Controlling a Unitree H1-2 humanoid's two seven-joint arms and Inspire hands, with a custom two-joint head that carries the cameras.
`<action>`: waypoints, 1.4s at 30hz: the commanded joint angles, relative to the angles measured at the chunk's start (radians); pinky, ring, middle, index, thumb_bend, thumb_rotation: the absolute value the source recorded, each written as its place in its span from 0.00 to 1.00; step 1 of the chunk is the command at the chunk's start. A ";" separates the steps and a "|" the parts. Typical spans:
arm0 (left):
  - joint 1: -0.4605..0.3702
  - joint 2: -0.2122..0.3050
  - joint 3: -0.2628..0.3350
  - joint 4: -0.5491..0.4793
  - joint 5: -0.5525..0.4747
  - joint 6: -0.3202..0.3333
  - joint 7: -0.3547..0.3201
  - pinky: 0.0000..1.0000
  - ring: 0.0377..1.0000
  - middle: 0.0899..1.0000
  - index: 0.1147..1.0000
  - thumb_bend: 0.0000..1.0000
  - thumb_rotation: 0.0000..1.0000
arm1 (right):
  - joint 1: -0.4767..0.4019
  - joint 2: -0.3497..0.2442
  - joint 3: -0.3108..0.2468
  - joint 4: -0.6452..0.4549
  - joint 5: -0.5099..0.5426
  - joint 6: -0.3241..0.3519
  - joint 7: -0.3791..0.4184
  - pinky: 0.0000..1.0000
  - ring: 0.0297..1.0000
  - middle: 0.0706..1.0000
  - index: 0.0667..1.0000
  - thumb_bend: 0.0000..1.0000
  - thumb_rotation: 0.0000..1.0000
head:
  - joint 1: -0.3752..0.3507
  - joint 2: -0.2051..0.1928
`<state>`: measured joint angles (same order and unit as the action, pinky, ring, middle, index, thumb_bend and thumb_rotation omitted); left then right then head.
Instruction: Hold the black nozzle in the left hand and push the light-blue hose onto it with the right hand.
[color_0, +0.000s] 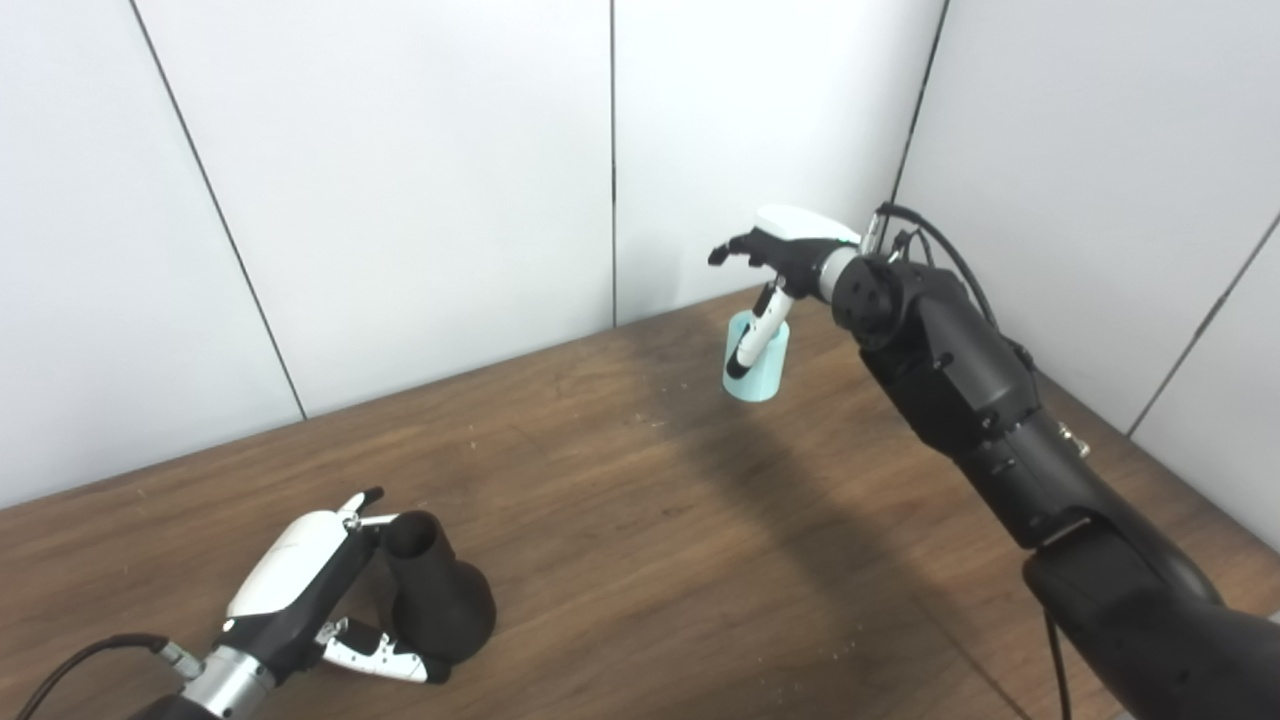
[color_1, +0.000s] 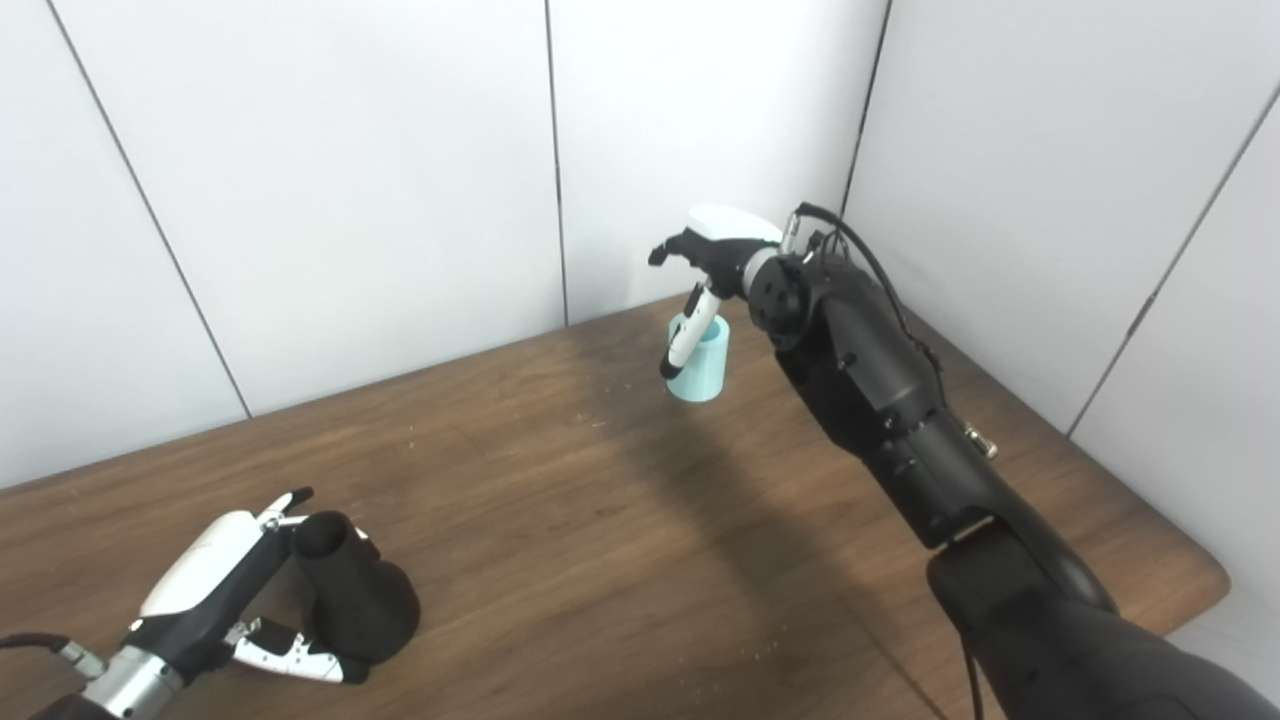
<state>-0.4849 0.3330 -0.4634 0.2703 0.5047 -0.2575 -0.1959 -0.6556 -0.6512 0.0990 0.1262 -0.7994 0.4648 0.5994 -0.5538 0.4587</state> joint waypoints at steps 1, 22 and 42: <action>0.046 0.058 -0.021 0.057 0.053 0.013 -0.050 1.00 0.58 0.43 0.42 0.53 0.00 | -0.057 -0.037 -0.004 0.001 -0.001 0.002 -0.039 0.69 0.88 0.92 0.84 0.92 0.14 | 0.001 0.000; 0.058 0.067 -0.012 0.054 0.030 0.004 -0.059 1.00 0.58 0.44 0.41 0.53 0.00 | -0.032 -0.052 0.056 0.063 0.006 -0.009 -0.106 0.67 0.85 0.88 0.82 0.91 0.13 | 0.003 0.005; 0.070 0.083 0.000 0.022 0.008 0.013 -0.077 1.00 0.58 0.44 0.41 0.53 0.00 | -0.077 -0.034 0.103 0.202 0.031 -0.046 -0.190 0.68 0.82 0.82 0.77 0.85 0.09 | 0.015 0.019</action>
<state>-0.4614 0.3602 -0.4479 0.2567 0.4676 -0.2830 -0.2046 -0.6714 -0.6695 0.2110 0.3355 -0.7720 0.4238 0.4431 -0.5384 0.4755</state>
